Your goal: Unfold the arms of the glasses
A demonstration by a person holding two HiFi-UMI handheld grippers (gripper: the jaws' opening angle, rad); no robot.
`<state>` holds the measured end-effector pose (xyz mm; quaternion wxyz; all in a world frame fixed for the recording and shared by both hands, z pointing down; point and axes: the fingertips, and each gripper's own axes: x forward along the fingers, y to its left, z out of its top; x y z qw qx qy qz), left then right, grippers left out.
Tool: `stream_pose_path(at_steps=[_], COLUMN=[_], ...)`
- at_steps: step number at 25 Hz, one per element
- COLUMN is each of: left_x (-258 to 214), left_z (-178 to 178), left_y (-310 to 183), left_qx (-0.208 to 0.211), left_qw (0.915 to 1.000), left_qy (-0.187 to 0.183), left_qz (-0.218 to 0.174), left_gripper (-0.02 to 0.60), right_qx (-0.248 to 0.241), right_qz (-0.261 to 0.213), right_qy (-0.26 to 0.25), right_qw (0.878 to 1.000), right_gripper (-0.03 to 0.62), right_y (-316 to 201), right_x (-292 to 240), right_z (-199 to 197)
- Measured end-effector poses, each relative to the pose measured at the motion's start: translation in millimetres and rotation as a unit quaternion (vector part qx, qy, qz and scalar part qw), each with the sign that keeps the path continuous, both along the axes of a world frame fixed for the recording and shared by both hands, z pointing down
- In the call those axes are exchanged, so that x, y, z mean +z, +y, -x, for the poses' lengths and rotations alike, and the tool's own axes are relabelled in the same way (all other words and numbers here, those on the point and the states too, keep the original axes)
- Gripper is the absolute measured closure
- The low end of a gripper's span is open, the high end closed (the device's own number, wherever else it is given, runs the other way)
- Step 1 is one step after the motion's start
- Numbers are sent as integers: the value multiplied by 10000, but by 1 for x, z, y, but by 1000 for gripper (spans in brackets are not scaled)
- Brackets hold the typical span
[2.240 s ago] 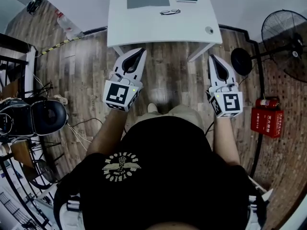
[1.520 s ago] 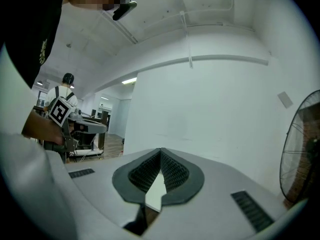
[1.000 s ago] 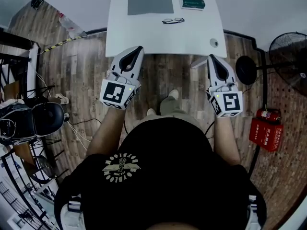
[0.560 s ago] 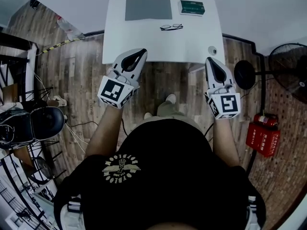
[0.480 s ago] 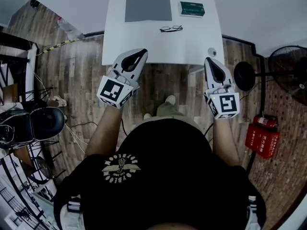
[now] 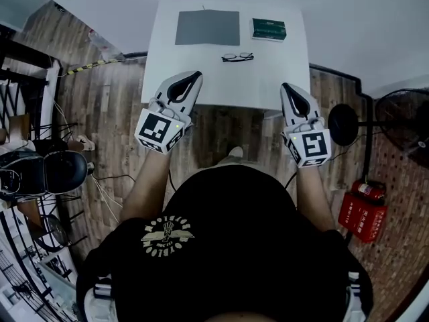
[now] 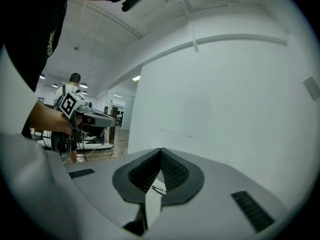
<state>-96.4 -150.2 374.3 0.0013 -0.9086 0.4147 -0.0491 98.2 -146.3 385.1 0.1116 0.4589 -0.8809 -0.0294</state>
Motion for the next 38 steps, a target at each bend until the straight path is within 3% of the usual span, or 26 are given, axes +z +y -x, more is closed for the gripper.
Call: stream_pose_path(at_steps=[8,16,32,38], left_x=[-1,11,70,115], left_z=[-23,-46,-76,-85], left_y=[-19,-21,-84,-124], left_qx=[-300,-272,231,490], left_qw=[9994,9981,9899,9809], left_qy=[-161,-551,-1258,-1598], left_qz=[10,82,619,991], left_gripper=[575,575,575,575], right_qx=[-319,-395,12,219], right_qz=[62,89,276,505], right_qy=[-54,-205,-256,-245], right_qw=[9995,9990,9993,9982], right_gripper=[594,594,594,594], right_y=[-27,-34,-74,-102], right_x=[5,7,30,46], right_z=[-20,-31,-45,-47])
